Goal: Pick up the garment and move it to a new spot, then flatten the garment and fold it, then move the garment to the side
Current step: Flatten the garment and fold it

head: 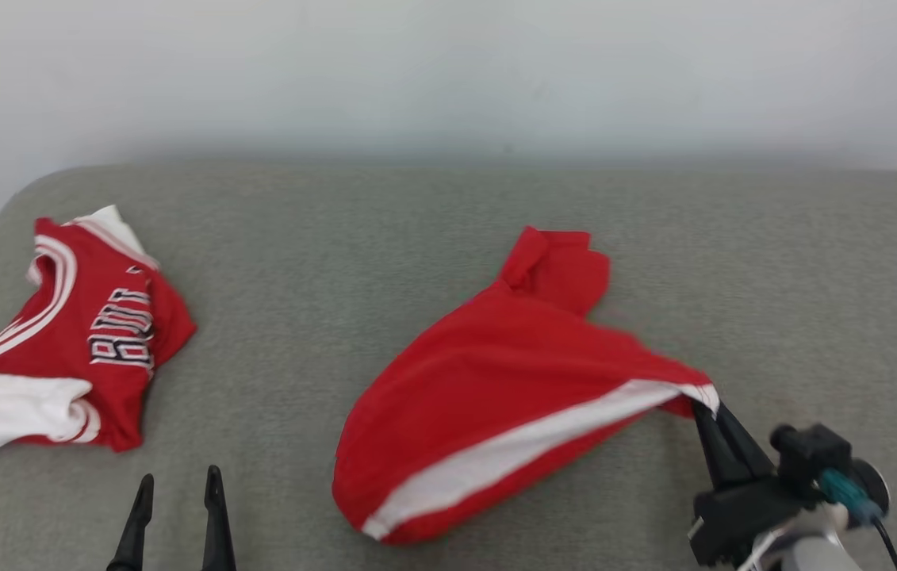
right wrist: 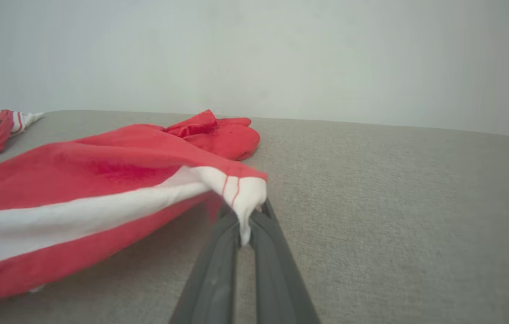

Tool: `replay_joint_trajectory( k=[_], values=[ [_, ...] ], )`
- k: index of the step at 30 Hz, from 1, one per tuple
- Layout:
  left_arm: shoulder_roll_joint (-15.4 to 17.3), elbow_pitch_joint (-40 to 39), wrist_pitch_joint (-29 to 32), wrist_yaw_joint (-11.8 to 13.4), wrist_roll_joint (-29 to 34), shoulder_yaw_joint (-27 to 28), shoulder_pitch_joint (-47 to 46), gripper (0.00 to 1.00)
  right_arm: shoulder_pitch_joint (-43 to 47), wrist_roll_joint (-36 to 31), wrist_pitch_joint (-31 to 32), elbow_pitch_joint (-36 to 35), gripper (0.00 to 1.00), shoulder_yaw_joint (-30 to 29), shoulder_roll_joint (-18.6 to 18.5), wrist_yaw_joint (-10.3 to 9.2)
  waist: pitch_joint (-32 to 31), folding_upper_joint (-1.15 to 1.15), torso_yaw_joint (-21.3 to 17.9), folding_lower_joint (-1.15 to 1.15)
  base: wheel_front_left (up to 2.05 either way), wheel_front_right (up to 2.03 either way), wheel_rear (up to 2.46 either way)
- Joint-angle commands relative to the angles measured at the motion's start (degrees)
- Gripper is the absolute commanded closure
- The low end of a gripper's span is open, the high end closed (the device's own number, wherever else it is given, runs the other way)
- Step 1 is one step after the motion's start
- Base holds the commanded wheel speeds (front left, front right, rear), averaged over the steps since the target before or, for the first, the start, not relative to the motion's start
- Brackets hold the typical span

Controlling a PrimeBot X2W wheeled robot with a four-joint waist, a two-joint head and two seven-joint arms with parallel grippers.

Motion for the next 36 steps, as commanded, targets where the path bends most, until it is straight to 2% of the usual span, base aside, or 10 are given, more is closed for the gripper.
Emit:
replay_joint_trajectory(
  k=[1, 11, 12, 13, 14, 15, 22, 36],
  values=[
    [-0.07, 0.14, -0.21, 0.21, -0.64, -0.17, 0.72, 0.00, 3.42, 0.35, 0.45, -2.67, 1.00, -0.92, -0.01, -0.13, -0.93, 0.00, -3.90, 0.00, 0.00, 0.00, 0.00],
    [-0.06, 0.61, -0.21, 0.36, -1.16, -0.69, -0.04, 0.00, 17.02, 1.28, 6.57, -14.59, 1.00, -6.38, 1.11, -0.13, 0.16, 0.00, -7.11, 0.00, 0.00, 0.00, 0.00],
    [-0.06, 0.66, -0.21, 0.38, -1.18, -0.72, -0.14, 0.00, 17.65, 1.39, 6.89, -15.41, 0.62, -6.67, 1.34, -0.13, 0.16, 0.00, -7.24, 0.00, 0.00, 0.00, 0.00],
    [-0.06, 0.66, -0.21, 0.38, -1.18, -0.72, -0.14, 0.00, 17.65, 1.39, 6.89, -15.41, 0.62, -6.67, 1.34, -0.13, 0.16, 0.00, -7.24, 0.00, 0.00, 0.00, 0.00],
    [-0.07, 0.73, -0.21, 0.38, -1.21, -0.73, -0.22, 0.00, 18.16, 1.41, 7.12, -16.04, 0.19, -6.79, 1.48, -0.13, 0.09, 0.00, -7.33, 0.00, 0.00, 0.00, 0.00],
    [-0.07, 0.82, -0.21, 0.35, -1.20, -0.79, -0.23, 0.00, 18.61, 1.50, 7.35, -16.51, 0.00, -6.99, 1.58, -0.13, 0.01, 0.00, -7.39, 0.00, 0.00, 0.00, 0.00],
    [-0.06, 0.80, -0.21, -0.08, -0.35, -0.58, 0.61, 0.00, 20.40, -0.81, 5.20, -19.46, 0.00, -9.63, 3.35, -0.13, -1.53, 0.00, -6.98, 0.00, 0.00, 0.00, 0.00],
    [-0.06, 0.25, -0.21, -0.30, 0.70, -0.21, 2.18, 0.00, 20.73, -3.61, 0.50, -22.68, 0.00, -10.23, 6.52, -0.13, -4.01, 0.00, -6.30, 0.00, 0.00, 0.00, 0.00]
  ],
)
